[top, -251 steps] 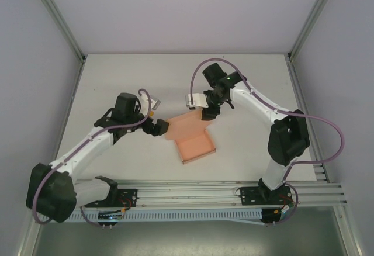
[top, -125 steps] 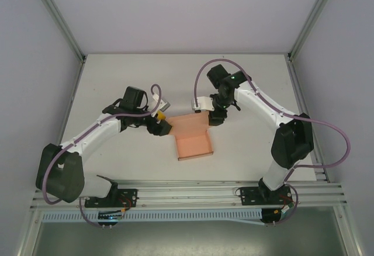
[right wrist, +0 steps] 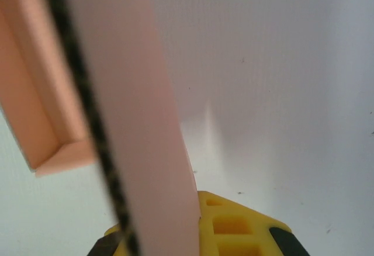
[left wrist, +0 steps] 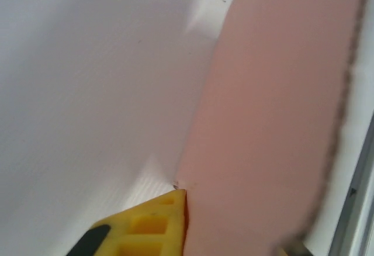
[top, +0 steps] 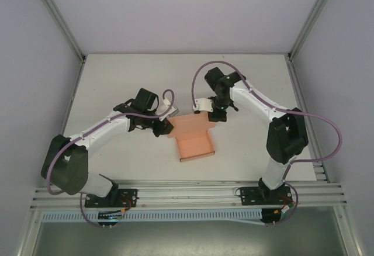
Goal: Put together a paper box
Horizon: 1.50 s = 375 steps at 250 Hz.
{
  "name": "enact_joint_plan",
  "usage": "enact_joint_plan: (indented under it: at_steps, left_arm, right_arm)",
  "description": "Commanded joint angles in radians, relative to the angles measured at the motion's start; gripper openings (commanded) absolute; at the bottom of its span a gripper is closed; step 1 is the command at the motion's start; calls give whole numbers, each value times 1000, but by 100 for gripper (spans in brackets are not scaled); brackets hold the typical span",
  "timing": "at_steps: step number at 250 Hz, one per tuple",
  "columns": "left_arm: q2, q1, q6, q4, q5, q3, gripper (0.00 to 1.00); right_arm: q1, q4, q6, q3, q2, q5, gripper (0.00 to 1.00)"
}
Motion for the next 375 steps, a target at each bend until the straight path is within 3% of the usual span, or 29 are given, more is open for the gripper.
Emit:
enact_joint_plan:
  at_steps: [1,16,42,55,65,73,119,153,179,201,240,277,315,375]
  left_arm:
    - [-31,-8,-36,16,-75,40,3]
    - [-38,-16,-81,33,-137,56,1]
    - [-33,-31,-197,48,-338,100,3]
    - [-23,-33,-263,47,-422,131,0]
    - [-9,-35,-314,45,-472,157,5]
    - [8,-35,-369,47,-520,175,0]
    - [144,-51,-558,88,-574,254,0]
    - [238,-79,-648,88,-614,320,0]
    - [283,-81,-745,100,-623,337,0]
    - [298,-81,-791,153,-540,326,0]
    - [311,-81,-885,220,-479,330,0]
    - [323,-82,-941,209,-503,346,0]
    - [330,-83,-921,292,-487,290,0]
    - [263,-84,-810,614,-371,10,0]
  right_arm:
    - [-2,-2,50,3,-11,37,0]
    - [-3,69,124,-4,-28,62,0]
    - [-1,254,350,-13,-71,150,0]
    - [3,334,503,-10,-91,174,0]
    - [3,393,619,-12,-104,200,0]
    - [4,436,730,-19,-116,214,0]
    - [18,715,1232,-172,-148,315,0]
    - [34,795,1467,-203,-116,363,0]
    - [47,822,1562,-206,-83,403,0]
    - [54,826,1606,-195,-53,386,0]
    - [109,862,1615,-203,-32,402,0]
    - [140,863,1613,-224,-45,431,0]
    - [154,882,1601,-272,-79,463,0]
    - [195,976,1533,-408,-135,557,0]
